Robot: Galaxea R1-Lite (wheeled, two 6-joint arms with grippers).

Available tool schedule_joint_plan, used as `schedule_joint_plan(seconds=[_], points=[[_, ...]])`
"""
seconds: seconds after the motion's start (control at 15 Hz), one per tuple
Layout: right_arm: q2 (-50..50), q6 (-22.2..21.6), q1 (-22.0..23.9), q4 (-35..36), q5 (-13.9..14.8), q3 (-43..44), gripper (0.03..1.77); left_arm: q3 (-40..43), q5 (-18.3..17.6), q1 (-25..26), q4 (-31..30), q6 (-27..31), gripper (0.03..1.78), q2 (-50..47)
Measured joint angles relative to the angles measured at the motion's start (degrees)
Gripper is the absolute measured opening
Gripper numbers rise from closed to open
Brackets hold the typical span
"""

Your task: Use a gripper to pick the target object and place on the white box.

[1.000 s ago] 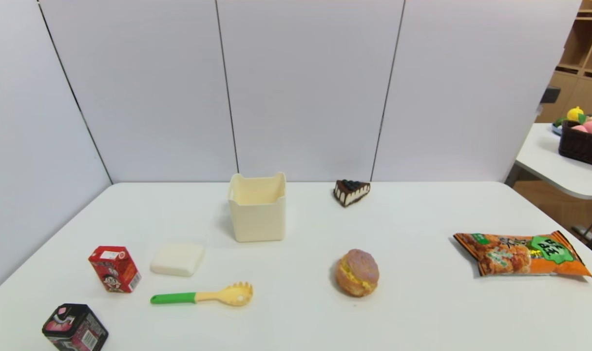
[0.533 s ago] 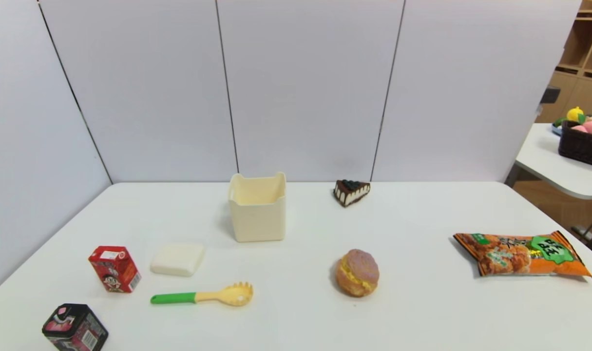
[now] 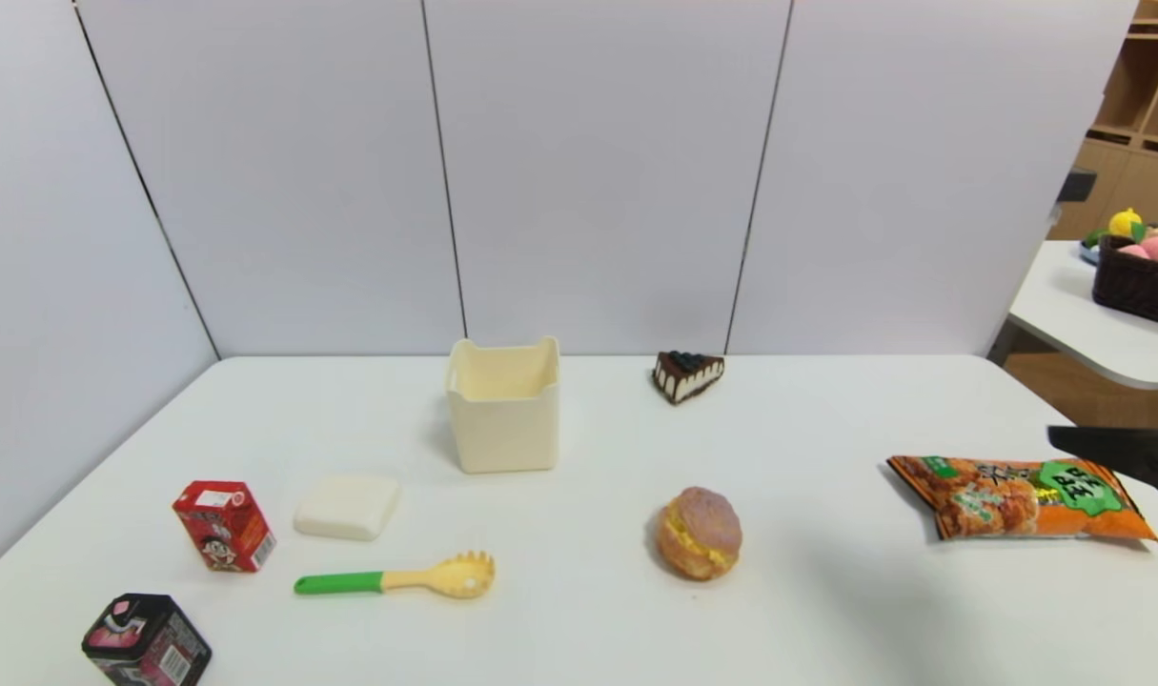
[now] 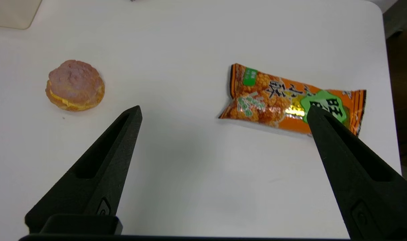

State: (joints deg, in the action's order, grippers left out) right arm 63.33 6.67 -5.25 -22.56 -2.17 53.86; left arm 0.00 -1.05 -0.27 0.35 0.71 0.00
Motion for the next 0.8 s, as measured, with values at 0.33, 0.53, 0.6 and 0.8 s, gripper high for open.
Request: schedule_joint_plan(seconds=[0.33,0.53,0.6,0.8], points=[[23.33,2.36,-3.4,-0.04,-2.27,16.79,1.7,0.0,0.0,0.0,0.0,0.02,1.69,0.0],[35.4,6.69,-3.69,-0.06,-6.12,25.09,1.7,0.0,0.0,0.0,0.0,-0.02,1.69,0.0],[39.06,8.02,-3.72,-0.06,-7.94,27.84,1.7,0.0,0.0,0.0,0.0,-0.02,1.69,0.0],[49.3,13.36,-3.72,0.02,-14.88,36.52,1.7,0.0,0.0,0.0,-0.02,-0.02,1.69,0.0]])
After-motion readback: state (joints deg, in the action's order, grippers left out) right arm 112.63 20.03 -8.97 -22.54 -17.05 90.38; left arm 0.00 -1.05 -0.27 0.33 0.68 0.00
